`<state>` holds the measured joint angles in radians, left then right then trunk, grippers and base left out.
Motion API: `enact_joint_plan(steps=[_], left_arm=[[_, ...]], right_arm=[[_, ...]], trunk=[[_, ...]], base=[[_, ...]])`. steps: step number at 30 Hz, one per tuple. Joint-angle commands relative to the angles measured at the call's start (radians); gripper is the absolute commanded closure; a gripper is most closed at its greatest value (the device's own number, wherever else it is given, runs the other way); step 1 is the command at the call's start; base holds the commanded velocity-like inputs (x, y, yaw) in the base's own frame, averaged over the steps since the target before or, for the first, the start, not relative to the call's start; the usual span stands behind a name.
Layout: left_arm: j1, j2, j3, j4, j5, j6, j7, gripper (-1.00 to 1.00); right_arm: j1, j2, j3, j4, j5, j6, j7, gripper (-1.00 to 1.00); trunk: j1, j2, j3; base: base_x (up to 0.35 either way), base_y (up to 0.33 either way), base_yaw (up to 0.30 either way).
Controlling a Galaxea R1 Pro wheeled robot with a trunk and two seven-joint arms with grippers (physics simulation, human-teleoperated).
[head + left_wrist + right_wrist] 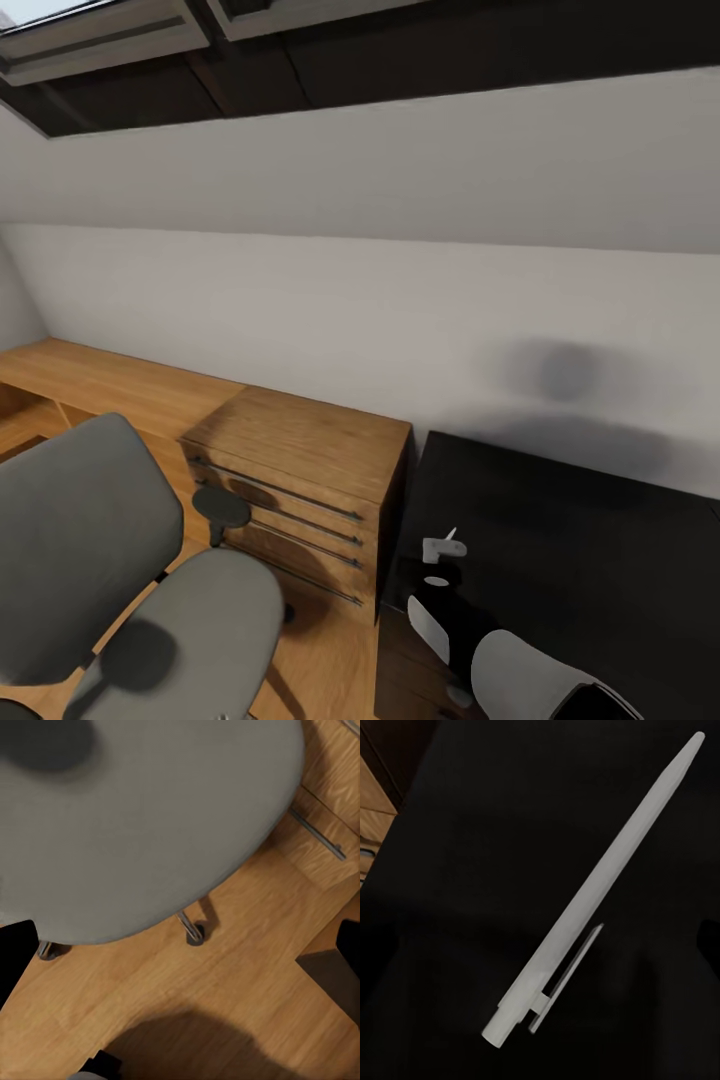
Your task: In the bedroom, organize the workspace by keeping the computer under the desk, ensuring the monitor is on the desk, placing the keyboard on the desk next to the monitor, placing the mouse on the desk next to the keyboard, moving the folder from the swivel chair onto the desk next to the mouse, stacking the notebook on top of the folder with the pen on top of the notebook, and positioning the swivel chair next to the desk.
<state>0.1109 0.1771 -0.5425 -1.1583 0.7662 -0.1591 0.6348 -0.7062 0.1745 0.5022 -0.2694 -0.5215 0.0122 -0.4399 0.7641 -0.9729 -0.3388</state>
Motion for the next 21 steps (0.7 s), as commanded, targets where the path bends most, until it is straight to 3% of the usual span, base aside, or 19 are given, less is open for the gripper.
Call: enact_joint_plan(steps=[1, 5, 13, 21], left_arm=[[0.000, 0.001, -0.002, -0.001, 0.010, -0.005, 0.003, -1.00], [0.000, 0.001, -0.003, -0.001, 0.008, -0.004, 0.003, -1.00], [0.000, 0.000, -0.005, -0.001, 0.003, -0.006, 0.002, -1.00], [0.000, -0.001, -0.007, -0.001, 0.002, -0.007, 0.002, -1.00]], right_arm=[[-0.001, 0.000, 0.007, 0.000, -0.006, 0.003, -0.006, -1.00], [-0.001, 0.000, 0.005, -0.001, -0.006, 0.005, -0.007, -1.00], [-0.001, 0.000, 0.004, -0.001, -0.006, 0.005, -0.007, -1.00], [-0.001, 0.000, 0.003, -0.001, -0.006, 0.005, -0.007, -1.00]], trunk=[[0.004, -0.008, -0.004], [0.019, -0.036, -0.017], [0.019, -0.036, -0.017], [0.042, -0.078, -0.036]], base=[[0.000, 0.000, 0.000], [0.000, 0.000, 0.000], [0.000, 0.000, 0.000], [0.000, 0.000, 0.000]])
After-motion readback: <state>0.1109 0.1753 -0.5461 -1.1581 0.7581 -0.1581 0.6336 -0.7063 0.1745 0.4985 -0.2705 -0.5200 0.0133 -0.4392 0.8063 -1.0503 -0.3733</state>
